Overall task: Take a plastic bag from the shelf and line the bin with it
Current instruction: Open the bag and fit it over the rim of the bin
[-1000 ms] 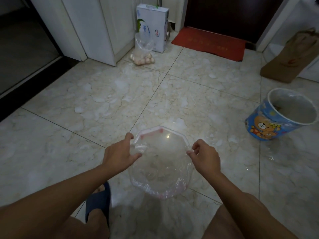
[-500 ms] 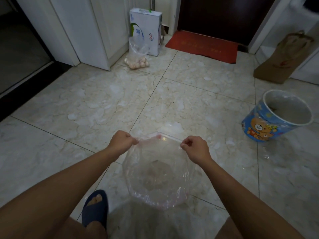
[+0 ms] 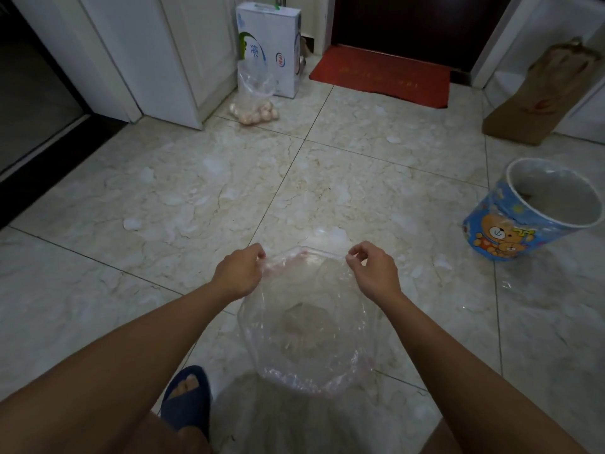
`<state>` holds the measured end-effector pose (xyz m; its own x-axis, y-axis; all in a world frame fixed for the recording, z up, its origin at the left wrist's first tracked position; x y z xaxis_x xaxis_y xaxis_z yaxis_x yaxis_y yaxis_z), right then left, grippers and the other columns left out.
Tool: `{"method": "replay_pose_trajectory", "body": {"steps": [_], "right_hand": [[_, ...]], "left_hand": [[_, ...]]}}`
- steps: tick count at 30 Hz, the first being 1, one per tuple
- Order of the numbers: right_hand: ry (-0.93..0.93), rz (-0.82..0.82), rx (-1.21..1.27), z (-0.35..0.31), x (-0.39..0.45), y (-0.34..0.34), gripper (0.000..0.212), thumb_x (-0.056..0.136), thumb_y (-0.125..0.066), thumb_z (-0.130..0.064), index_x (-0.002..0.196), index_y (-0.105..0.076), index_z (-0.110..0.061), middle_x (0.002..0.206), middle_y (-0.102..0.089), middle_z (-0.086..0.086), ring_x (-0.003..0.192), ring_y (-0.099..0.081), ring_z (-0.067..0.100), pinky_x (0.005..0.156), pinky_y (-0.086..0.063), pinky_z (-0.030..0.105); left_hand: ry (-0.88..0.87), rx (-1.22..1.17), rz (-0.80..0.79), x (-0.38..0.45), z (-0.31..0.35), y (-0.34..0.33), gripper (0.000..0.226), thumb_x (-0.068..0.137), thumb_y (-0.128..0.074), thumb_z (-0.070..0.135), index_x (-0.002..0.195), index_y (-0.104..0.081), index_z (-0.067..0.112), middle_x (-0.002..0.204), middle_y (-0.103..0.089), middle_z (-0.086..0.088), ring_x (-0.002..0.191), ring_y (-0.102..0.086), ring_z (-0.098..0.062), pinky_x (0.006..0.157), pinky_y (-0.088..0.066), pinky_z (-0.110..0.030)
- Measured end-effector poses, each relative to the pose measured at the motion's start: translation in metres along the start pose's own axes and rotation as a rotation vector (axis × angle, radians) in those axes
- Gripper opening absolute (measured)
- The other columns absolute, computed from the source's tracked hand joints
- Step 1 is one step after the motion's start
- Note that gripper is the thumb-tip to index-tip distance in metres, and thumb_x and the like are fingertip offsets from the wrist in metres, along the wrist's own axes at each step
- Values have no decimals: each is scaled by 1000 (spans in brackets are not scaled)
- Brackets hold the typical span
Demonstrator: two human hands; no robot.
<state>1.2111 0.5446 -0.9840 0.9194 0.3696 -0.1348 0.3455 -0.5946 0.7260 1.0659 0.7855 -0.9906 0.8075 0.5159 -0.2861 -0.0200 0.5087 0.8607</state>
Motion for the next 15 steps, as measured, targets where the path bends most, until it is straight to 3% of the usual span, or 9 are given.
{"method": "replay_pose_trajectory", "body": {"steps": [4, 6, 9, 12, 15], "right_hand": [[9, -26, -12, -1, 1, -6, 10, 89, -64, -28, 88, -73, -23, 80, -65, -11, 78, -60, 8, 66, -40, 23], [-13, -18, 7, 2, 3, -5, 10, 87, -66, -27, 84, -74, -22, 77, -65, -11, 77, -61, 8, 66, -42, 23], [-44, -13, 54, 6, 3, -3, 10, 84, -69, -28, 83, -76, -20, 77, -69, -8, 79, -65, 11, 71, -45, 25], [-44, -3, 68, 6, 3, -1, 11, 83, -70, -29, 83, -77, -21, 79, -71, -7, 80, -66, 10, 73, -48, 27], [-55, -2, 77, 7, 4, -2, 12, 82, -72, -32, 83, -77, -21, 79, -72, -7, 79, -66, 10, 74, -51, 28]], "left_hand": [[-65, -161, -58, 7, 13, 6, 22, 85, -63, 7, 102, -70, 20, 89, -70, 0, 76, -67, -22, 65, -58, -35], [-61, -262, -106, 9, 15, 7, 22, 82, -64, 2, 95, -73, 17, 79, -73, -6, 70, -71, -22, 67, -61, -40], [-4, -346, -195, 11, 10, 3, 29, 77, -65, -1, 102, -71, 13, 86, -72, -11, 76, -70, -24, 70, -60, -39], [-18, -357, -292, 6, 12, -10, 45, 72, -78, 14, 114, -62, 14, 100, -68, -7, 85, -67, -20, 67, -55, -31], [-93, -260, -151, 4, 19, -3, 47, 69, -84, 32, 110, -63, 26, 96, -65, 4, 83, -64, -12, 65, -51, -26]]}}
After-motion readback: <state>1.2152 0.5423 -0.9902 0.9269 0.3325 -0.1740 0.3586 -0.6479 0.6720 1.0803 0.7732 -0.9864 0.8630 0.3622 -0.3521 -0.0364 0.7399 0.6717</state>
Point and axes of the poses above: each hand's wrist, its own x-axis towards the middle knuckle, its own y-axis out of the back of the hand, z = x × y, the point moved 10 cm from there along x, towards the middle knuckle
